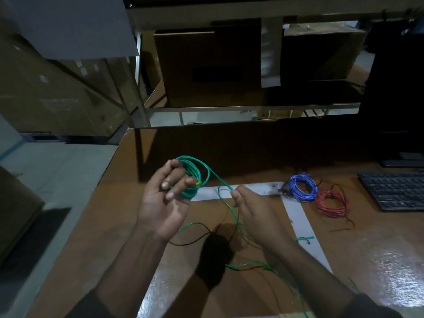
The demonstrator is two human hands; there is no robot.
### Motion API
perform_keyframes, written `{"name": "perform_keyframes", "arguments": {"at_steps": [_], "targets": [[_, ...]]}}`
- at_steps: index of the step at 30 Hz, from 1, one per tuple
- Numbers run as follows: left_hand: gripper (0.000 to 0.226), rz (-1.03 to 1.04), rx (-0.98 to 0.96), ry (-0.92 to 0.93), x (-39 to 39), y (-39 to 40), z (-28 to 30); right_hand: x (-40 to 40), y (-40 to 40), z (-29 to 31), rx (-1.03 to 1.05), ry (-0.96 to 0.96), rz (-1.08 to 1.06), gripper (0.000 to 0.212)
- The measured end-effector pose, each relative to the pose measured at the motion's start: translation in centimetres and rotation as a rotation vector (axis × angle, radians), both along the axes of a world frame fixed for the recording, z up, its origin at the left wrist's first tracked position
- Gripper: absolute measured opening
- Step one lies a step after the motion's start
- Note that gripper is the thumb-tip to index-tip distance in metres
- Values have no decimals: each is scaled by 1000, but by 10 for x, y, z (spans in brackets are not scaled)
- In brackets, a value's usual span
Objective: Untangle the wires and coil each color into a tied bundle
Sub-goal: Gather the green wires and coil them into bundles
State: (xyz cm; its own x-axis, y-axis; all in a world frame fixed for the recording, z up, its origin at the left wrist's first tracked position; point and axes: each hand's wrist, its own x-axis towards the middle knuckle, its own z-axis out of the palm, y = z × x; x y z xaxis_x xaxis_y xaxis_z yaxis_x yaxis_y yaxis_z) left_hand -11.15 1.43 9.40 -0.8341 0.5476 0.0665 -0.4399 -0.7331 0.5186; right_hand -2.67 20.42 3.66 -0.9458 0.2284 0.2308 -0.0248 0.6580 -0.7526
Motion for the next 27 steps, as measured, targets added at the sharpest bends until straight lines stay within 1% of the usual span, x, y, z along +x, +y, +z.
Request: {"name": "perform_keyframes", "arguments": {"at_steps": [3,6,8,10,14,16,17,18,19,21,22,23,24,25,27], "targets": [[28,162,-10,39,-1,4,3,7,-3,-11,61,-107,56,27],[24,120,-70,146,-2,10,3,11,-8,-11,156,-134,141,26],[26,120,-192,243,-5,13,-2,12,-10,-7,178,-146,166,25],[28,168,-306,317,-7,15,-8,14,-10,-4,188,-153,174,22],[17,213,-464,398,-11,16,-18,19,-8,0,200,-134,169,16],[31,214,-616,480,-15,16,-24,21,-7,4,197,-96,166,18],[38,200,-711,540,-15,17,-26,22,-8,7,193,-74,172,20],[40,172,-805,608,-15,18,-29,22,-9,9,196,-54,177,21],[36,138,-908,693,-12,19,-32,22,-10,12,204,-32,178,21],[24,83,-1160,891,-8,20,-39,19,-11,17,214,21,152,29],[21,54,-1266,942,-5,19,-40,17,-10,19,216,45,127,30],[23,10,-1316,952,-1,19,-39,15,-9,20,215,68,102,26],[31,-37,-1311,932,2,18,-39,14,-7,21,213,89,77,20],[38,-104,-1267,883,4,17,-37,13,-6,22,211,100,63,15],[42,-233,-1196,832,6,15,-32,13,-3,22,218,87,68,8]]}}
